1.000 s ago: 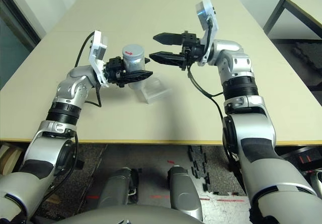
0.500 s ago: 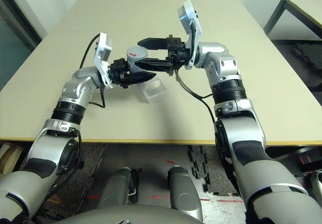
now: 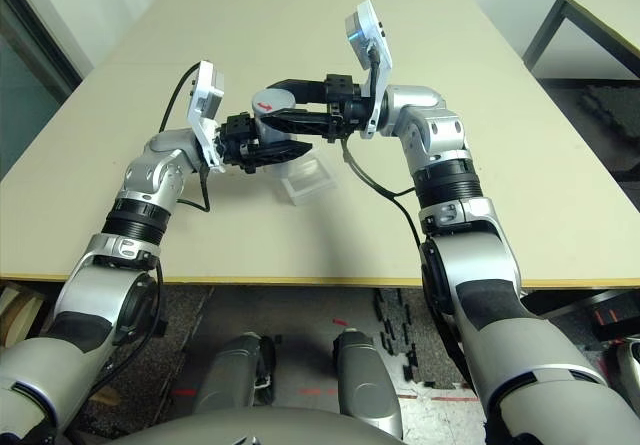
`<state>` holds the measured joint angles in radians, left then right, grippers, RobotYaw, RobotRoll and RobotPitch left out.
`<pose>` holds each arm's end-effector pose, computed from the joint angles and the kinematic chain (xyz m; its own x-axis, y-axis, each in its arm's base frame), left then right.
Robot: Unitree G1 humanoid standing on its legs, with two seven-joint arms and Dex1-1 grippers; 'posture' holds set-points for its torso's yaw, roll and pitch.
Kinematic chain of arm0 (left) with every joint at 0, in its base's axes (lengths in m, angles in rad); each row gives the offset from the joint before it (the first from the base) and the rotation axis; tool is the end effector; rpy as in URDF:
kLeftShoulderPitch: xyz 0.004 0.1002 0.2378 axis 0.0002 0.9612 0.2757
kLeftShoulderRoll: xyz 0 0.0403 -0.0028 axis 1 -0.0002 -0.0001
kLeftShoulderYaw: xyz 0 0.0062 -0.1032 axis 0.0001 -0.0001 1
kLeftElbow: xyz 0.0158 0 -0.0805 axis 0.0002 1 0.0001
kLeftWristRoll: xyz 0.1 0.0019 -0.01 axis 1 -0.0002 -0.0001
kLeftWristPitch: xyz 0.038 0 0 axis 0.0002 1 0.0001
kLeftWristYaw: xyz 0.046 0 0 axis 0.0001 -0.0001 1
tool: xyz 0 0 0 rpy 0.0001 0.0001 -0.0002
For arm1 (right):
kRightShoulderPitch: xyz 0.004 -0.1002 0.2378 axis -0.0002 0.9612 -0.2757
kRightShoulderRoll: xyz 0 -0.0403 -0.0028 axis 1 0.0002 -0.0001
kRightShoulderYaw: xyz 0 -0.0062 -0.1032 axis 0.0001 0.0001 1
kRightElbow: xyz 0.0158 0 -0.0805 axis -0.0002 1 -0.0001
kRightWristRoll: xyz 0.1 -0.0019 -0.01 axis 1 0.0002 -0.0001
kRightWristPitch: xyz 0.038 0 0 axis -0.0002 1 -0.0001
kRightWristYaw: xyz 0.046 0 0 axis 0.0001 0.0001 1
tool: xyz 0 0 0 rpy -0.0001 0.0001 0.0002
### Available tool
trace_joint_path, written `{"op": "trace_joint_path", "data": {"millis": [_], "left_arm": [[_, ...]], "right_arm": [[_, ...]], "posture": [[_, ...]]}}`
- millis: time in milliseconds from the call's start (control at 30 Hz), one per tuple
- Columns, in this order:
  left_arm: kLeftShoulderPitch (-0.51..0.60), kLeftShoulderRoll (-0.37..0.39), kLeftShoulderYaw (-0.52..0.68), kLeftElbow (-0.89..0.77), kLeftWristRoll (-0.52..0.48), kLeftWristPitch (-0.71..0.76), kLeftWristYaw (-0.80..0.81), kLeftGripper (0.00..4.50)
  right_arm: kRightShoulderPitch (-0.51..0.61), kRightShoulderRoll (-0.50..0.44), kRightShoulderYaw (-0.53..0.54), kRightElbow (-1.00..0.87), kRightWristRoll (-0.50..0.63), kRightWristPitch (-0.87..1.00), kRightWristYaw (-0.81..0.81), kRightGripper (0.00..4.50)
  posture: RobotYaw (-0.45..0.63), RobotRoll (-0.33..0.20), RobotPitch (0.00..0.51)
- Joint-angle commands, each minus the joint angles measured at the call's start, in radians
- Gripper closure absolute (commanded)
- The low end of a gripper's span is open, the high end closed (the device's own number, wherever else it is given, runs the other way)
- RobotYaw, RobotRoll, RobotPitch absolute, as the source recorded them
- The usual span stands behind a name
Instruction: Pour the medicine from the bottle into the box.
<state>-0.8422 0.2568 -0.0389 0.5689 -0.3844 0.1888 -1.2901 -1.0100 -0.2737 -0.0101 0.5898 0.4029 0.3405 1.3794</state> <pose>0.3429 0.1531 0.1618 0.1383 -0.9860 0.0929 0.9891 0.1423 0.0372 0.3551 -0.1495 0.2106 0.0310 0.9932 0.1124 -0.9983 0.0363 -0.0452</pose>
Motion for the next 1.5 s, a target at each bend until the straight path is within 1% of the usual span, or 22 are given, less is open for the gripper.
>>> {"op": "trace_joint_path", "data": {"millis": [33,167,267,333,500,600,700,867,967,1067,1267,1500], "left_arm": [[0.012,0.000,-0.015,-0.001,0.016,0.000,-0.002,1.86],[0.020,0.002,-0.013,-0.008,0.013,0.006,0.003,1.86],[0.023,0.003,-0.012,-0.012,0.012,0.008,0.006,1.86],[0.024,0.005,-0.009,-0.013,0.011,0.008,0.010,1.86],[0.024,0.012,0.001,-0.021,0.007,0.008,0.025,1.86],[0.022,0.019,0.013,-0.018,0.002,0.009,0.039,1.86],[0.016,0.024,0.024,-0.010,0.001,0.004,0.053,1.86],[0.000,0.028,0.037,0.017,0.009,-0.010,0.070,1.86],[-0.013,0.029,0.039,0.044,0.021,-0.027,0.087,1.86],[-0.022,0.027,0.042,0.067,0.025,-0.046,0.100,1.86],[-0.031,0.027,0.045,0.096,0.033,-0.072,0.116,1.86],[-0.038,0.031,0.047,0.111,0.044,-0.085,0.130,1.86]], "right_arm": [[-0.005,0.011,-0.053,-0.031,0.081,0.065,-0.018,1.92],[-0.016,0.036,-0.162,-0.082,0.231,0.210,-0.097,1.92],[-0.018,0.030,-0.207,-0.098,0.274,0.255,-0.164,1.92],[-0.004,0.004,-0.202,-0.092,0.235,0.225,-0.204,1.92],[0.044,-0.074,-0.159,-0.011,0.074,0.086,-0.335,1.92],[0.075,-0.107,-0.168,0.039,-0.002,0.048,-0.490,1.92],[0.118,-0.134,-0.190,0.071,-0.053,0.009,-0.615,1.92],[0.181,-0.185,-0.233,0.134,-0.087,-0.038,-0.749,1.92],[0.203,-0.223,-0.245,0.193,-0.110,-0.047,-0.809,1.92],[0.219,-0.248,-0.254,0.244,-0.120,-0.055,-0.836,1.92],[0.239,-0.248,-0.256,0.315,-0.129,-0.056,-0.866,1.92],[0.216,-0.236,-0.246,0.424,-0.152,-0.099,-0.875,1.92]], "posture": [[-0.19,0.000,0.055],[-0.19,0.000,0.058],[-0.18,0.000,0.060],[-0.18,0.000,0.061],[-0.18,0.000,0.061],[-0.20,0.000,0.067],[-0.20,0.000,0.069],[-0.21,0.000,0.071],[-0.22,0.000,0.070],[-0.22,0.000,0.069],[-0.22,0.000,0.066],[-0.21,0.000,0.067]]}}
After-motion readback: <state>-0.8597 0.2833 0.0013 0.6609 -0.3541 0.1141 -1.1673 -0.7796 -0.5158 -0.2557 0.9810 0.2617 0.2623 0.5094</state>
